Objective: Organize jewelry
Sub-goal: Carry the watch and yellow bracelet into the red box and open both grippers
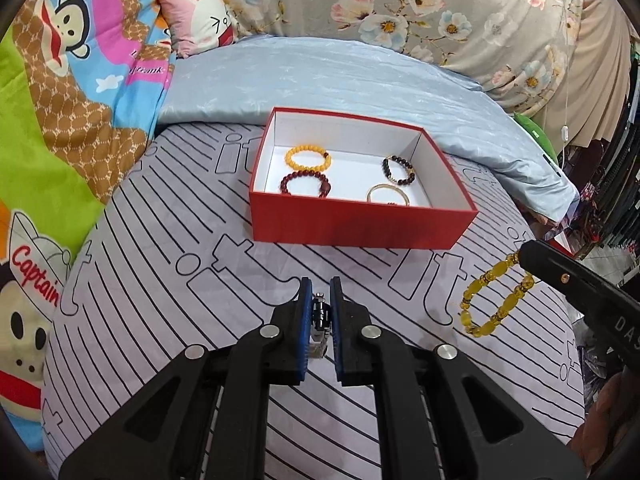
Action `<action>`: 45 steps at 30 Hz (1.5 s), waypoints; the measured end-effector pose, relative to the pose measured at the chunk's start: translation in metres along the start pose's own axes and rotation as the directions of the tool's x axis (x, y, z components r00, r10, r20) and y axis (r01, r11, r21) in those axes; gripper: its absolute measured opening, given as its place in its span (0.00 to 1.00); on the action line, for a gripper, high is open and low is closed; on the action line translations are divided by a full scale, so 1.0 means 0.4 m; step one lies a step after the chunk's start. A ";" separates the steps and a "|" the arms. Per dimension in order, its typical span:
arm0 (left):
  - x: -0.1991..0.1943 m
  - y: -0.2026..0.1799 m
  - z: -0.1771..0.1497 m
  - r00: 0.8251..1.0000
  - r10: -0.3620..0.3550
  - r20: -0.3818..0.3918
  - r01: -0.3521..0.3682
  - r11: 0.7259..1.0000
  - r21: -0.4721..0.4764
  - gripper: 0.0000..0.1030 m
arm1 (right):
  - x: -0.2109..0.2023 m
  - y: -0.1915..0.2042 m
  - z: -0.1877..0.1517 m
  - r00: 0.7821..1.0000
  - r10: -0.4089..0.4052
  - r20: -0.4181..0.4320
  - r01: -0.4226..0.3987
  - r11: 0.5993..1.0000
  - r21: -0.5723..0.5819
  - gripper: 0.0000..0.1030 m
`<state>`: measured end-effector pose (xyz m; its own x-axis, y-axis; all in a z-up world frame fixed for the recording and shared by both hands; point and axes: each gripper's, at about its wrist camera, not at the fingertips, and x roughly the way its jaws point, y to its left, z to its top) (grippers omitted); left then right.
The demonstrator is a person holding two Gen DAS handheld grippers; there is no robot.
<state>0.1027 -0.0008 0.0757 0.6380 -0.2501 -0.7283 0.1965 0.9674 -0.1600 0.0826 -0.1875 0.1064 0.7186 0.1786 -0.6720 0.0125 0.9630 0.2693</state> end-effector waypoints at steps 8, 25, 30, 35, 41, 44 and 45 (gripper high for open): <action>-0.027 -0.018 0.074 0.999 -0.023 0.036 0.022 0.999 0.032 0.08 | -0.003 0.014 0.073 0.999 0.023 0.034 -0.023 1.000 -0.017 0.09; 0.114 -0.092 0.346 0.996 -0.043 0.081 0.036 0.996 0.085 0.08 | 0.180 0.051 0.306 0.999 0.024 0.040 -0.021 0.997 -0.069 0.09; 0.214 -0.083 0.374 0.998 -0.043 0.037 0.040 0.997 0.067 0.08 | 0.279 0.012 0.326 0.999 0.036 -0.005 -0.036 0.999 -0.017 0.09; 0.304 -0.067 0.382 0.999 -0.043 -0.006 0.044 0.998 0.053 0.08 | 0.368 -0.025 0.325 0.998 0.046 -0.049 -0.044 0.999 0.030 0.09; 0.375 -0.039 0.377 0.997 -0.049 -0.051 0.050 0.999 0.021 0.09 | 0.440 -0.038 0.311 0.994 0.045 -0.096 -0.042 0.998 0.036 0.10; 0.386 -0.027 0.370 0.998 -0.039 -0.051 0.039 0.999 0.009 0.12 | 0.446 -0.045 0.300 0.996 -0.004 -0.089 0.005 1.000 0.016 0.16; 0.384 -0.025 0.369 0.999 -0.028 -0.044 0.029 1.000 0.010 0.14 | 0.443 -0.047 0.297 0.996 -0.018 -0.083 0.019 1.000 0.011 0.20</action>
<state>0.3087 -0.0550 0.0636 0.5985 -0.2754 -0.7523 0.2224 0.9593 -0.1742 0.2924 -0.1981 0.0641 0.6583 0.1771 -0.7317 0.0337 0.9640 0.2636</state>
